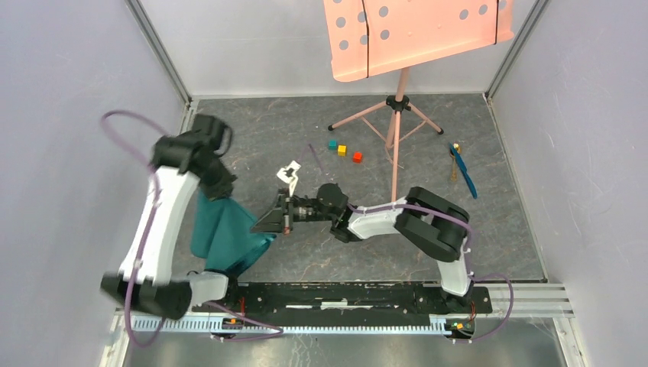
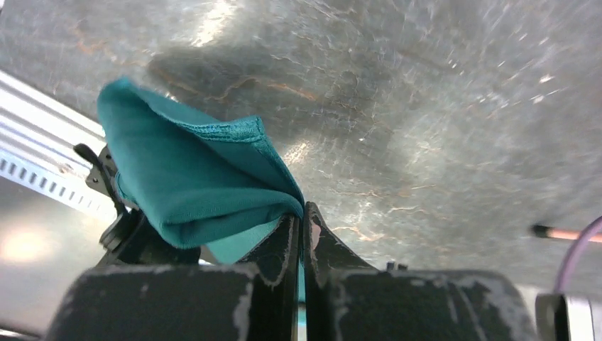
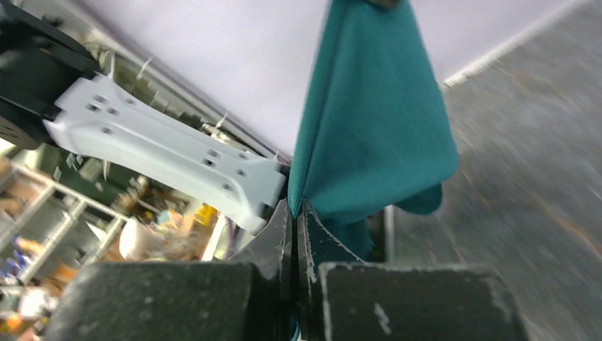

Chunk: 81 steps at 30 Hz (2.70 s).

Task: Fold the napkin into a case and place the utensils inside
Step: Turn over the upper triangle folded napkin at the center of the board, then smooth out the lower triangle-folded napkin at the center of the board.

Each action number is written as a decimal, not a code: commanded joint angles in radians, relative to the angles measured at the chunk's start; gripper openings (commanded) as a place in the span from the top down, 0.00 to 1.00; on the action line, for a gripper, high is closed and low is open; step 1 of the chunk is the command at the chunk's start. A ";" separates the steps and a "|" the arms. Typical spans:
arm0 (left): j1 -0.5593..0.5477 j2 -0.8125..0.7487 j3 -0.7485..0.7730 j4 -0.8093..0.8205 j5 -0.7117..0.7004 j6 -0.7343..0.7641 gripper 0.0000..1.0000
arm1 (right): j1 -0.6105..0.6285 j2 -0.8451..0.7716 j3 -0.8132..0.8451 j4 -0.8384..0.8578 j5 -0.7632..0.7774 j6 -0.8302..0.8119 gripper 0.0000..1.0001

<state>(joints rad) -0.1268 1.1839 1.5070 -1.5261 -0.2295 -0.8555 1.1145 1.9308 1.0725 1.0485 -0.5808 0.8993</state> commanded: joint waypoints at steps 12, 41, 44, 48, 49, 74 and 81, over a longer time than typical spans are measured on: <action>-0.271 0.931 0.282 0.487 -0.029 0.299 0.98 | -0.280 0.079 -0.380 -0.148 -0.118 -0.167 0.99; -0.431 0.494 -0.322 0.817 0.318 0.240 0.46 | -0.400 -0.031 -0.329 -0.416 0.045 -0.272 0.63; -0.468 0.537 -0.301 0.811 0.261 0.245 0.51 | -0.400 -0.007 -0.327 -0.393 0.038 -0.263 0.72; -0.498 0.584 -0.278 0.798 0.236 0.245 0.59 | -0.400 0.005 -0.332 -0.382 0.023 -0.271 0.79; -0.504 0.597 -0.276 0.794 0.235 0.244 0.58 | -0.400 0.006 -0.334 -0.377 0.018 -0.273 0.80; -0.622 0.696 -0.152 0.676 0.201 0.179 0.94 | -0.397 -0.053 -0.403 -0.350 0.036 -0.316 0.91; -0.617 0.590 -0.176 0.591 0.089 0.190 0.55 | -0.397 -0.156 -0.435 -0.482 0.108 -0.383 0.68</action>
<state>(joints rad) -0.7475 1.8542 1.3193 -0.8616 -0.0586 -0.6430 0.7174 1.8507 0.6640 0.6418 -0.5312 0.5797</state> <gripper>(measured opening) 0.348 0.266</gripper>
